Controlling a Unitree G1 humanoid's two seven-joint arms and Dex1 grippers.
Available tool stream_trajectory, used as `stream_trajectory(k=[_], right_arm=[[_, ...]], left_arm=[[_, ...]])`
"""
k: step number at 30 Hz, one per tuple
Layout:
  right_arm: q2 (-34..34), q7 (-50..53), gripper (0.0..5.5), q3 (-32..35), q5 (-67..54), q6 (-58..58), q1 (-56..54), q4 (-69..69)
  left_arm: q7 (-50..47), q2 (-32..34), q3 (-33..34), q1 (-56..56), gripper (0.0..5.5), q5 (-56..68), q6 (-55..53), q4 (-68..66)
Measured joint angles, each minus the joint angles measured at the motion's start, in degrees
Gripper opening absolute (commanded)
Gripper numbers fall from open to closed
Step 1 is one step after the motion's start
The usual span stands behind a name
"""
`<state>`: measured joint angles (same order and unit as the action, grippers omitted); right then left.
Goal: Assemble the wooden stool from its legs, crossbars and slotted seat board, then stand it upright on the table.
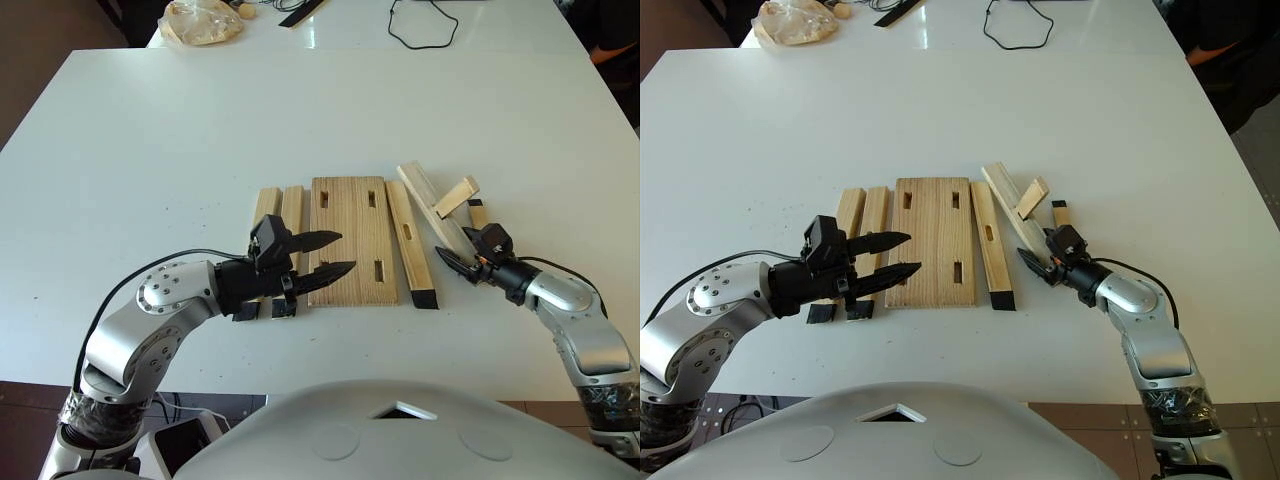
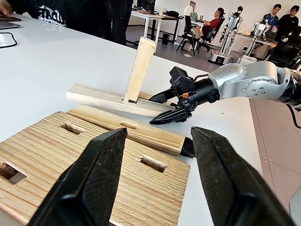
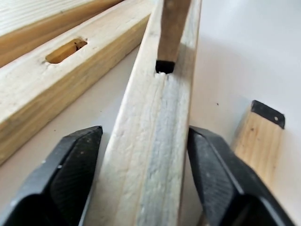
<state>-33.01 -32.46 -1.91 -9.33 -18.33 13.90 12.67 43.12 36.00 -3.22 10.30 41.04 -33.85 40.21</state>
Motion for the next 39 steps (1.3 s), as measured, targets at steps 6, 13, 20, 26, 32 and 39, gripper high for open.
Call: stream_trajectory(k=[6, 13, 20, 26, 32, 39], right_arm=[[1.8, 1.7, 2.03, 0.5, 0.1, -0.3, 0.2, 0.0], [5.2, 2.2, 2.03, 2.3, -3.6, -2.9, -0.2, 1.6], [6.9, -5.3, 2.03, 8.7, -31.1, -13.2, -10.9, 14.5], [-1.9, -18.9, 2.03, 12.8, -53.9, -25.9, -17.8, 15.0], [-8.1, -27.6, 2.03, 11.8, -55.9, -29.4, -21.7, 13.6], [-9.4, -31.6, 2.03, 7.6, -52.4, -28.9, -22.3, 13.5]], left_arm=[[-0.1, 0.0, -0.2, 0.0, 2.53, 0.0, 0.0, 0.0], [-3.0, -1.6, 0.7, -2.5, 2.53, -0.4, -0.1, -2.8], [-13.1, -7.9, 6.4, -12.4, 3.11, 3.2, -3.0, -10.6], [-2.2, -5.2, 7.5, -13.6, 3.67, 22.6, -9.8, -5.7], [-3.3, -4.9, 9.7, -21.6, 3.67, 31.5, -11.8, -7.5], [-4.4, -4.8, 8.1, -23.1, 3.67, 33.9, -12.9, -6.3]])
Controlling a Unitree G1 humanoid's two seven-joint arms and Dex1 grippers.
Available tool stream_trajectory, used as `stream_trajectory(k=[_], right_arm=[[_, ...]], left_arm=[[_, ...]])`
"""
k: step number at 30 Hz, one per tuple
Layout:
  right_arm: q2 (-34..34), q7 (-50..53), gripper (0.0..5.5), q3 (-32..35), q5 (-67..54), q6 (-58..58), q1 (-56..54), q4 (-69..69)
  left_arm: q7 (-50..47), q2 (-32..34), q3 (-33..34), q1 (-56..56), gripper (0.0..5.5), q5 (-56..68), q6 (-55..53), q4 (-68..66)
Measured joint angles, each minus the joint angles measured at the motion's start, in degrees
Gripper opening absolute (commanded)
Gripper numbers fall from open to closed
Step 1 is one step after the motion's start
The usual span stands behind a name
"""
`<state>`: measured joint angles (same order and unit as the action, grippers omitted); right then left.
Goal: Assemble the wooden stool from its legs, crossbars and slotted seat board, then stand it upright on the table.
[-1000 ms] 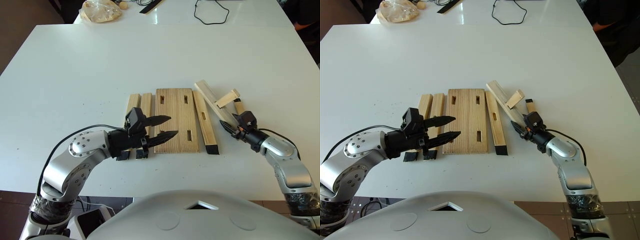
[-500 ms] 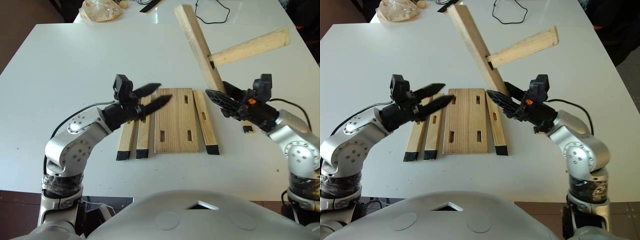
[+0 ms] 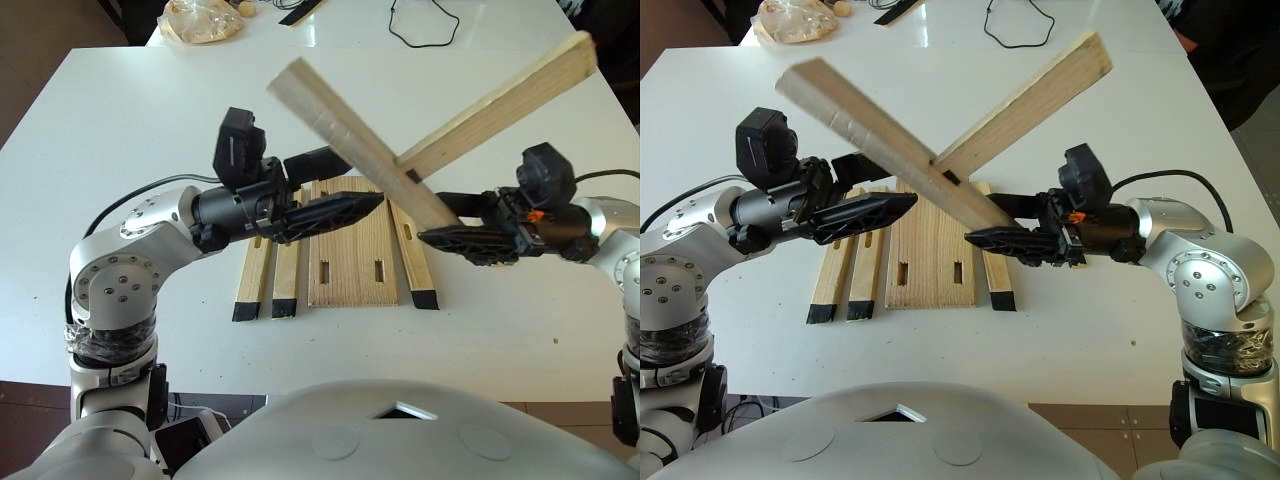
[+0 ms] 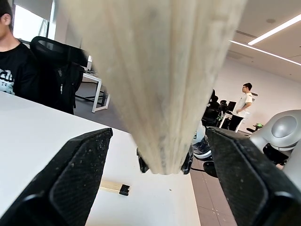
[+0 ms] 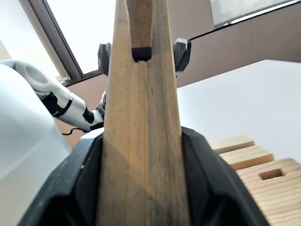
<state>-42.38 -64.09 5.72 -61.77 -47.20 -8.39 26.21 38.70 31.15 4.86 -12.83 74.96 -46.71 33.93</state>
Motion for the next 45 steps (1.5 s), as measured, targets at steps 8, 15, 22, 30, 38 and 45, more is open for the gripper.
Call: stream_trajectory(k=[8, 15, 22, 30, 38, 45], right_arm=[[-0.1, -2.5, 2.03, -3.3, 5.0, 2.9, -0.1, -1.0], [-0.3, -4.4, 2.03, -5.5, 8.6, 4.9, 0.0, -1.2], [-0.4, -5.5, 2.47, -6.2, 10.4, 6.3, 0.2, -1.4], [-1.2, -6.0, 3.04, -6.3, 12.6, 6.7, 0.3, -2.6], [-2.6, -7.9, 3.04, -1.4, 13.2, 7.5, 0.8, -13.8], [-2.8, -8.0, 3.04, -0.1, 16.6, 10.4, 2.3, -18.9]], left_arm=[[1.5, 0.7, -2.0, -0.1, 3.09, -0.9, 0.0, 0.5], [3.9, 2.0, -4.7, 0.9, 2.07, -6.7, 0.7, 0.7], [4.9, 2.0, -5.2, 1.9, 2.03, -8.6, 2.0, 1.3], [6.8, 2.6, -5.0, 2.8, 2.03, -10.2, 2.5, 1.0], [10.9, 6.6, -1.6, 3.0, 2.03, -13.1, 3.0, -3.8], [18.5, 13.7, 1.4, 4.9, 2.03, -18.3, 5.1, -4.3]])
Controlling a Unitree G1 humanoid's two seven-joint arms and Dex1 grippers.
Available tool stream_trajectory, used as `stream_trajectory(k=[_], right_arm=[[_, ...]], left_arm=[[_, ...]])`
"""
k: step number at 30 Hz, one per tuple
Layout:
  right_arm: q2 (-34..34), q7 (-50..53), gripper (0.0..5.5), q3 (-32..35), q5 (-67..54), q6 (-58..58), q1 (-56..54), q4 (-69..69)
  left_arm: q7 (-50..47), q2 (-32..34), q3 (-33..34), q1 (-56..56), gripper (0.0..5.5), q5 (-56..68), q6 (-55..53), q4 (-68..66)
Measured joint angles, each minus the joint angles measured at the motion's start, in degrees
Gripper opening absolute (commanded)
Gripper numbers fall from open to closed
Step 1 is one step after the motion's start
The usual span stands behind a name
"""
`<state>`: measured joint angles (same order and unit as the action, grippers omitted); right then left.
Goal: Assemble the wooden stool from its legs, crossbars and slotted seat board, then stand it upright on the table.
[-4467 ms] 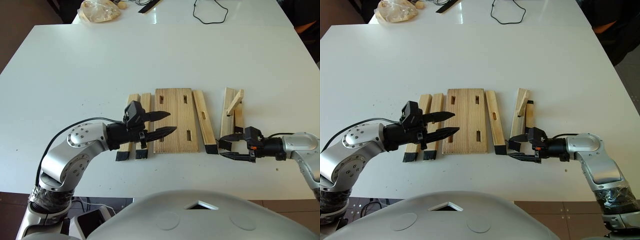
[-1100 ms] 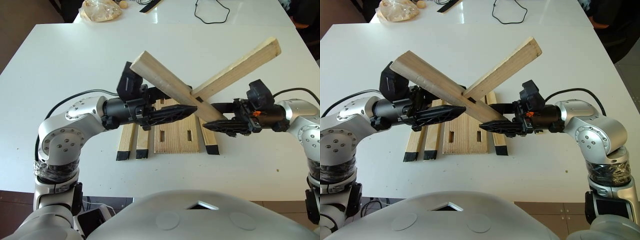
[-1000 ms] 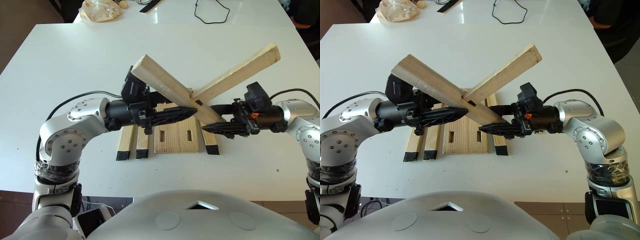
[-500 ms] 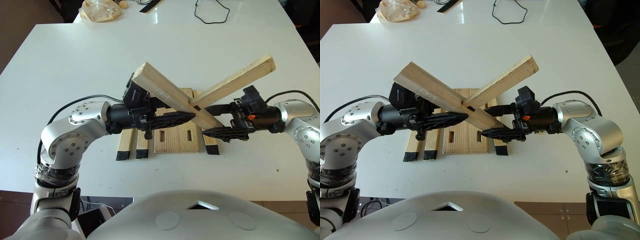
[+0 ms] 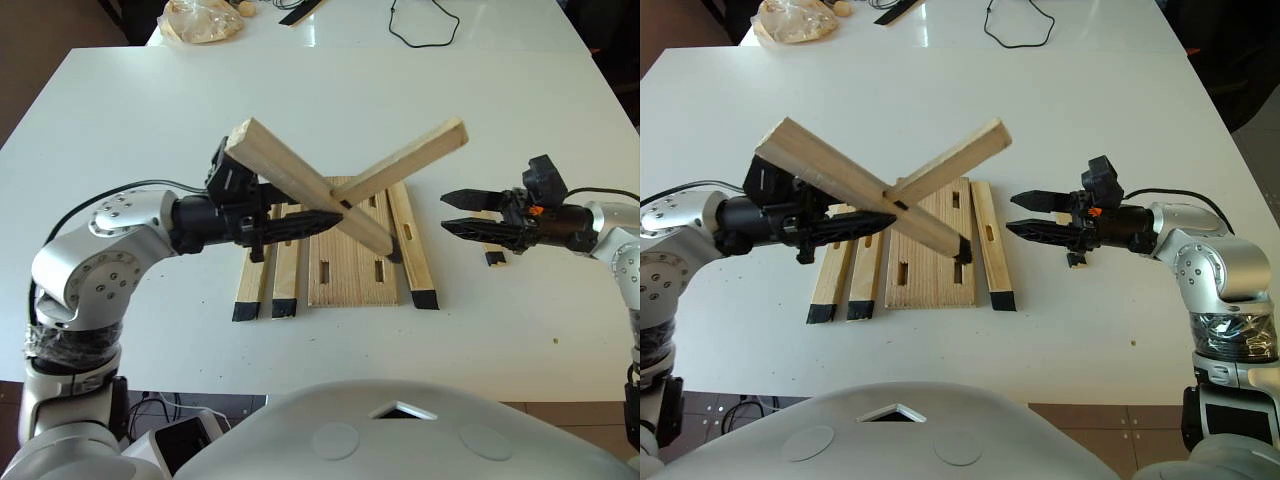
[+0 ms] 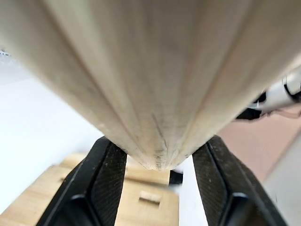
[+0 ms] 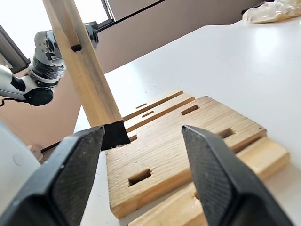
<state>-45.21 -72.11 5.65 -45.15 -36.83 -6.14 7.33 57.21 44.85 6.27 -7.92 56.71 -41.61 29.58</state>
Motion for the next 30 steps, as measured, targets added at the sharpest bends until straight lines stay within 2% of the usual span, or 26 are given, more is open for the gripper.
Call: stream_trajectory(k=[8, 30], right_arm=[[0.8, 2.0, 3.04, 0.3, 1.5, 1.8, 3.2, 1.5], [2.8, 4.9, 3.04, 0.7, 2.5, 1.9, 3.4, 3.2]], left_arm=[[10.6, 8.7, 2.7, 2.7, 2.03, -6.0, 3.5, -1.3], [15.3, 8.7, -3.1, 6.7, 2.03, -18.8, 16.0, -5.5]])
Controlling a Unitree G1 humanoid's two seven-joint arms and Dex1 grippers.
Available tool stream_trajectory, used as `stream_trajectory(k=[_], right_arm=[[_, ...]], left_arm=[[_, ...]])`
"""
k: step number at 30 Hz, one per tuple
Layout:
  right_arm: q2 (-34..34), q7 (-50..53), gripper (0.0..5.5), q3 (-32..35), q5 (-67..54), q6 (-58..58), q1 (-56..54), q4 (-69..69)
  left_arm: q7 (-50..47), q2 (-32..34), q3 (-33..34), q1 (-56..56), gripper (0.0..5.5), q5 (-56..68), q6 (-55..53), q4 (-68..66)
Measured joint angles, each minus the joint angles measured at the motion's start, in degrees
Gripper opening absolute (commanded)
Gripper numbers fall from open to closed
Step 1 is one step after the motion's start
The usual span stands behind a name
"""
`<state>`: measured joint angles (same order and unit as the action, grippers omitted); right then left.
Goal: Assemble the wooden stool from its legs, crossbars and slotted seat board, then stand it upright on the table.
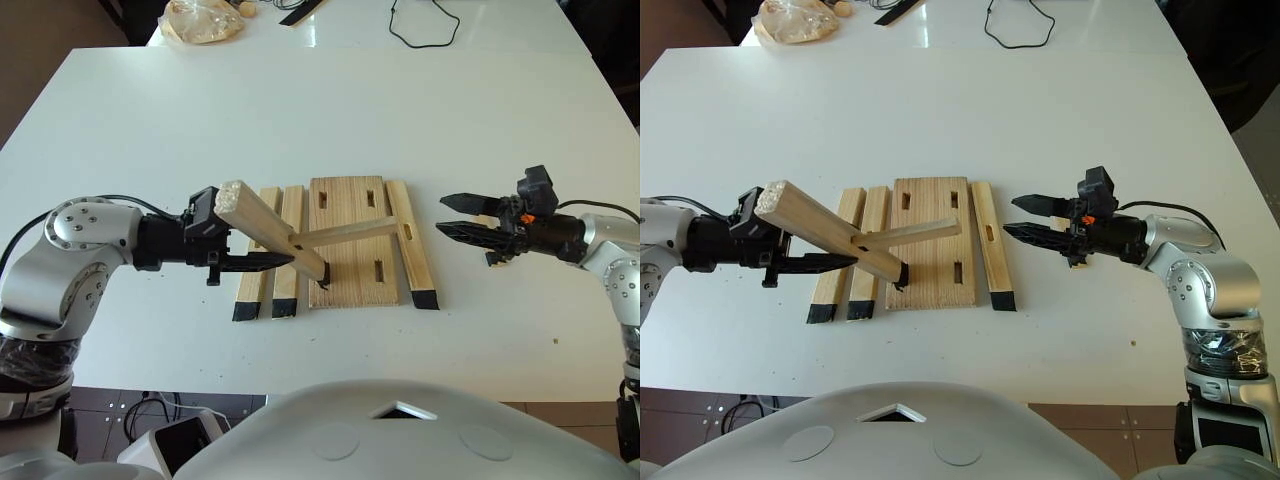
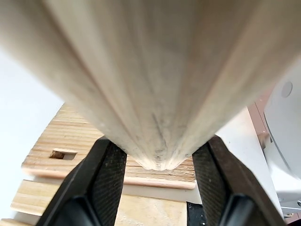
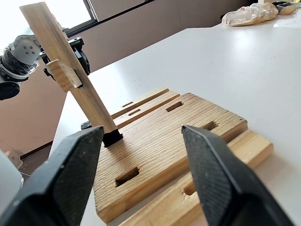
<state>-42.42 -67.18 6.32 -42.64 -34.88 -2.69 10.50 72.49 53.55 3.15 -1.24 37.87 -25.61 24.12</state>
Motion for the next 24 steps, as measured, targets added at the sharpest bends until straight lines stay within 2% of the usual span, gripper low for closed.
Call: stream_trajectory(k=[24], right_arm=[[2.7, 1.6, 3.04, -1.6, 1.1, 1.3, 1.6, 0.7]], left_arm=[[-2.6, 1.2, -7.5, -0.2, 2.03, -5.8, 7.5, 1.8]])
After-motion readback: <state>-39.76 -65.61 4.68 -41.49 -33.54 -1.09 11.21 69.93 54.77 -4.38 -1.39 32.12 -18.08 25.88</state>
